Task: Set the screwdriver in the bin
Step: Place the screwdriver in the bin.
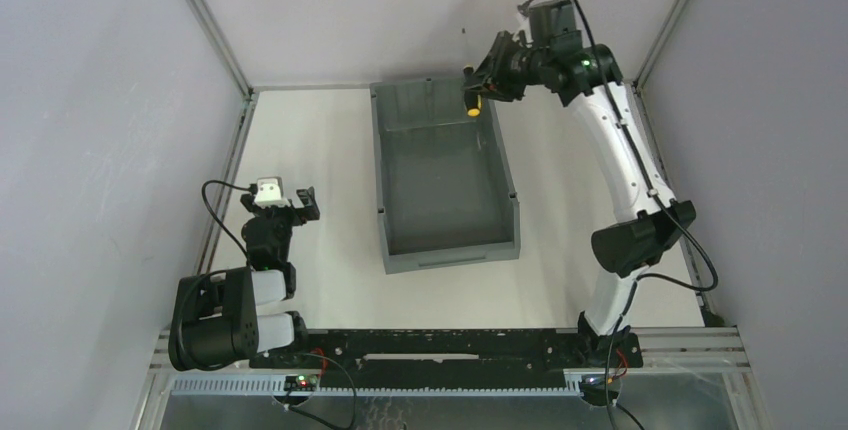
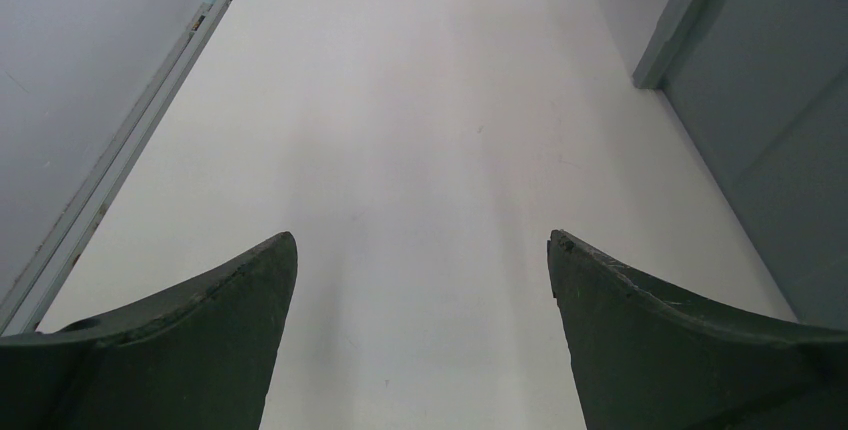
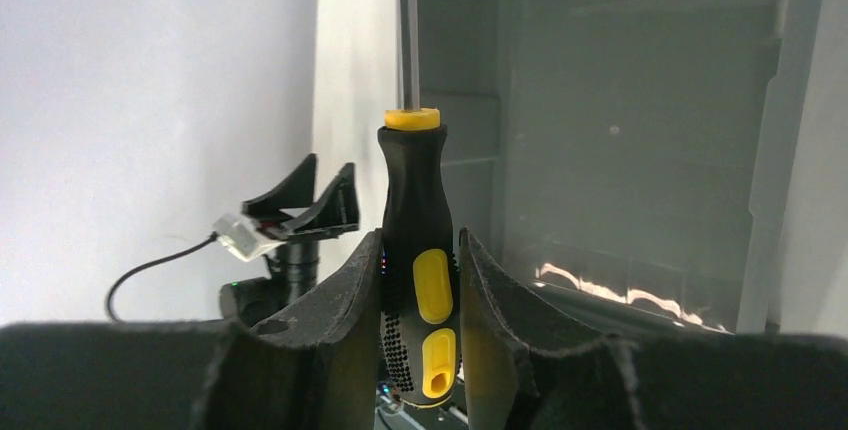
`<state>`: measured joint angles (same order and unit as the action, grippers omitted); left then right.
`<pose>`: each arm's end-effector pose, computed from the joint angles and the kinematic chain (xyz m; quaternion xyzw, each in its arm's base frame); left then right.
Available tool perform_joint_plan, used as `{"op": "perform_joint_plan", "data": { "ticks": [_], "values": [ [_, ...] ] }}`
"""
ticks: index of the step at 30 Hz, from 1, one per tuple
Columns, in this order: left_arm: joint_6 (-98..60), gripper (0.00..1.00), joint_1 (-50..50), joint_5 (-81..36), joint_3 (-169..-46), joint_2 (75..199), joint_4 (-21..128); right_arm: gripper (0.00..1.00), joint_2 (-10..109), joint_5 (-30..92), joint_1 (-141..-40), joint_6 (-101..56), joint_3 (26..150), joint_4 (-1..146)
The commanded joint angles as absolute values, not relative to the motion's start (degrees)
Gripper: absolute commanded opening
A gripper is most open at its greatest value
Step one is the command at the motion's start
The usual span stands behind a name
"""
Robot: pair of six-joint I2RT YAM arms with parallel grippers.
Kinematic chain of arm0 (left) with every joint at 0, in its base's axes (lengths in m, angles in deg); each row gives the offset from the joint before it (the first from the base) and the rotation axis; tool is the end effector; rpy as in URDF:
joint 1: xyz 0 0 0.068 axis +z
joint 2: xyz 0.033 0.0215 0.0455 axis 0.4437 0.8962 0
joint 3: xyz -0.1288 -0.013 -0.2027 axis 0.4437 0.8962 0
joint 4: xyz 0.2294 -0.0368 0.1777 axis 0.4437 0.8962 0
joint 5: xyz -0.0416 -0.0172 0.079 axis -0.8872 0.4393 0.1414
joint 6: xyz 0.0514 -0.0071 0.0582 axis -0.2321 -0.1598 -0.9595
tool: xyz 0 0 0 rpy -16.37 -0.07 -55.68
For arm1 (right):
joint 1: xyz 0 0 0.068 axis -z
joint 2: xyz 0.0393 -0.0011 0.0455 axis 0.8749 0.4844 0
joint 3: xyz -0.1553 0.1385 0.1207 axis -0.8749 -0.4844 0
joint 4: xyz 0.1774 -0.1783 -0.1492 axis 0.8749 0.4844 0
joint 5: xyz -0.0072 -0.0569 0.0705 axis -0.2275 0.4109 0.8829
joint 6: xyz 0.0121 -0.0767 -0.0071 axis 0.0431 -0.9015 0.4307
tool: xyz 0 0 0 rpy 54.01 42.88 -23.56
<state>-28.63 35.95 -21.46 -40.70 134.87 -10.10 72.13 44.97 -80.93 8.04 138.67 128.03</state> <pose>0.2527 0.0344 0.0946 -0.0277 0.7199 0.0023 0.6935 0.3877 0.1663 0.4249 0.0424 0.8689 0.3662 0.3305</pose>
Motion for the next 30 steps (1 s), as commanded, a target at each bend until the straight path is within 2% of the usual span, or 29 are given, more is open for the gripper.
{"op": "perform_joint_plan", "data": {
  "ticks": [1, 13, 30],
  "values": [
    [-28.0, 1.0, 35.8, -21.1, -42.9, 134.2, -12.5, 0.0, 74.1, 37.2, -85.0, 5.7, 141.9, 129.7],
    [-28.0, 1.0, 35.7, -21.1, -42.9, 134.2, -12.4, 0.0, 80.0, 30.5, -91.7, 4.4, 135.0, 126.7],
    [-27.9, 1.0, 35.8, -21.1, -43.0, 134.2, -12.5, 0.0, 88.7, 25.3, -95.1, 4.8, 127.9, 120.9]
  ]
}}
